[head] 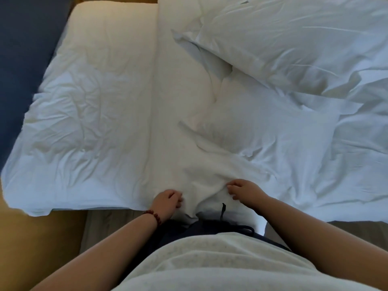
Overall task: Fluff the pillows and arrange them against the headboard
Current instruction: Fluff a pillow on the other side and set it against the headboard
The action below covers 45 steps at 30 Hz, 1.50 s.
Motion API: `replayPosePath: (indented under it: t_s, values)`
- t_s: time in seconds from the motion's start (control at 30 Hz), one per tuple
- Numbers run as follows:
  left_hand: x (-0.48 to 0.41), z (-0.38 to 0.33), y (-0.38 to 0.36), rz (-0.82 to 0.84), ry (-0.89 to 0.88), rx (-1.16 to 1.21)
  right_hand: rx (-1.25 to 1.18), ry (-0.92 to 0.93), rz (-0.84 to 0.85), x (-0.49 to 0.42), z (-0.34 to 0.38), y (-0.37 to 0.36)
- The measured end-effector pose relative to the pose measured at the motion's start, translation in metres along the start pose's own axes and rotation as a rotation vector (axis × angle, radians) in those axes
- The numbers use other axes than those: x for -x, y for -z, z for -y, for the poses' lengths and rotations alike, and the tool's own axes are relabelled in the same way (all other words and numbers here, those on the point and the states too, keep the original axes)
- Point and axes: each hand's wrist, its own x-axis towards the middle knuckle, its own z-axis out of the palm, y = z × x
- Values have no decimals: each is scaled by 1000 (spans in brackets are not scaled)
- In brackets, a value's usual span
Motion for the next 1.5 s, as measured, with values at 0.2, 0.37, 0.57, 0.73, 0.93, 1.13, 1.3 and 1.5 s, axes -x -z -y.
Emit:
replayPosePath:
  t_s: [0.2, 0.37, 0.57, 0.73, 0.93, 1.13, 1.3, 1.5]
  values:
    - [-6, -54, -4, 22, -136, -3, -190, 19, -86, 1, 11, 9]
    - [-18, -105, -17, 167, -209, -24, -336, 48, -221, 19, 20, 25]
    - [-17, -156, -41, 298, -305, -97, -447, 120, -363, 39, 32, 48]
    - [-8, -189, -60, 311, -318, -41, -430, 242, -497, 48, 30, 84]
    - [16, -269, -102, 270, -346, 277, -505, 547, -755, 70, 38, 170]
    - [36, -334, -155, 343, -215, 583, -480, 727, -813, 73, 38, 262]
    - [22, -363, -183, 584, -99, 876, -352, 770, -780, 42, 26, 311]
    - [14, -384, -205, 273, -107, 897, -543, 632, -666, 9, 36, 345]
